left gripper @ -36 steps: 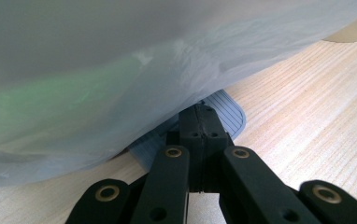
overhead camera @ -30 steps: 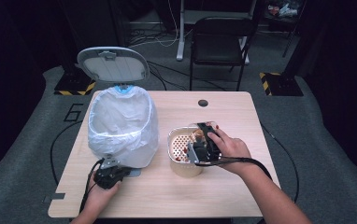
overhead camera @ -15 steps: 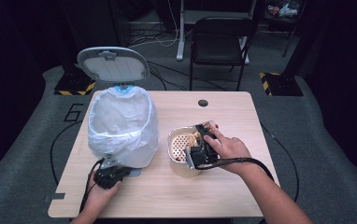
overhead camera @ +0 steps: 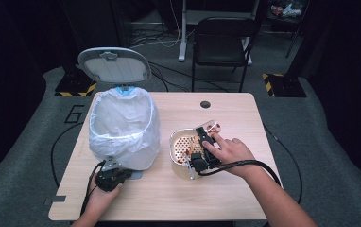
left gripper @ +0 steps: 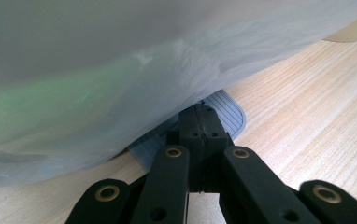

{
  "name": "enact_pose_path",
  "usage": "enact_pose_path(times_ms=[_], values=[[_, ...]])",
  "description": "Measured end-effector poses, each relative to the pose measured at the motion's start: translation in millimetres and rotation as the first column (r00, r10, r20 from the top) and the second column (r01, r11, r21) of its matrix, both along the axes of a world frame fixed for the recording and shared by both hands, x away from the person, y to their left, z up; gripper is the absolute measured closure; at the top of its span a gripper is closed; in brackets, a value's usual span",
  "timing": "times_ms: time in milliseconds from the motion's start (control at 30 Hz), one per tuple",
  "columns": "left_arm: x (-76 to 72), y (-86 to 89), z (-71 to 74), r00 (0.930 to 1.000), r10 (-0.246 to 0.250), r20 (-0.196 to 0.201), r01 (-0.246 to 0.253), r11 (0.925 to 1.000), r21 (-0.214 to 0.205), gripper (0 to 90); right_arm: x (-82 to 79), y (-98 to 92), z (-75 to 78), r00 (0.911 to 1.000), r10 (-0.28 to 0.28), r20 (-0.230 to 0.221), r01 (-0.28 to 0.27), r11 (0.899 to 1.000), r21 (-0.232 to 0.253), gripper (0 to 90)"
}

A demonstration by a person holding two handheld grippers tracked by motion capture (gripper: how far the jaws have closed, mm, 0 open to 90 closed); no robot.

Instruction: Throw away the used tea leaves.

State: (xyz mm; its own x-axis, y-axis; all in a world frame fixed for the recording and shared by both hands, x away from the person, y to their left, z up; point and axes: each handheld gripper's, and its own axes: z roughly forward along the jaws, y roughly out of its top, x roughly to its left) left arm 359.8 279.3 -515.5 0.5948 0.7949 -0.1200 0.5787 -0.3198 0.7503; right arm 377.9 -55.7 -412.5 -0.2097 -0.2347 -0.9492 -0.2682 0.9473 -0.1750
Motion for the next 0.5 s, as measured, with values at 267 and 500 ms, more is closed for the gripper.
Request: enact_pose_path(times_ms=[267, 500], values=[[0.0, 0.0, 0.1, 1.0, 0.0, -0.001, 0.0, 1.0, 0.001, 90.0, -1.9, 0.6, -3.0, 0.9999, -0.002, 0.01, 0.003, 0.999, -0.046, 43.7], [0.1, 0.0, 0.1, 1.0, -0.001, 0.0, 0.001, 1.0, 0.001, 90.0, -2.0, 1.3, -1.5, 0.9998, 0.009, 0.017, -0.007, 0.998, -0.062, 43.9]])
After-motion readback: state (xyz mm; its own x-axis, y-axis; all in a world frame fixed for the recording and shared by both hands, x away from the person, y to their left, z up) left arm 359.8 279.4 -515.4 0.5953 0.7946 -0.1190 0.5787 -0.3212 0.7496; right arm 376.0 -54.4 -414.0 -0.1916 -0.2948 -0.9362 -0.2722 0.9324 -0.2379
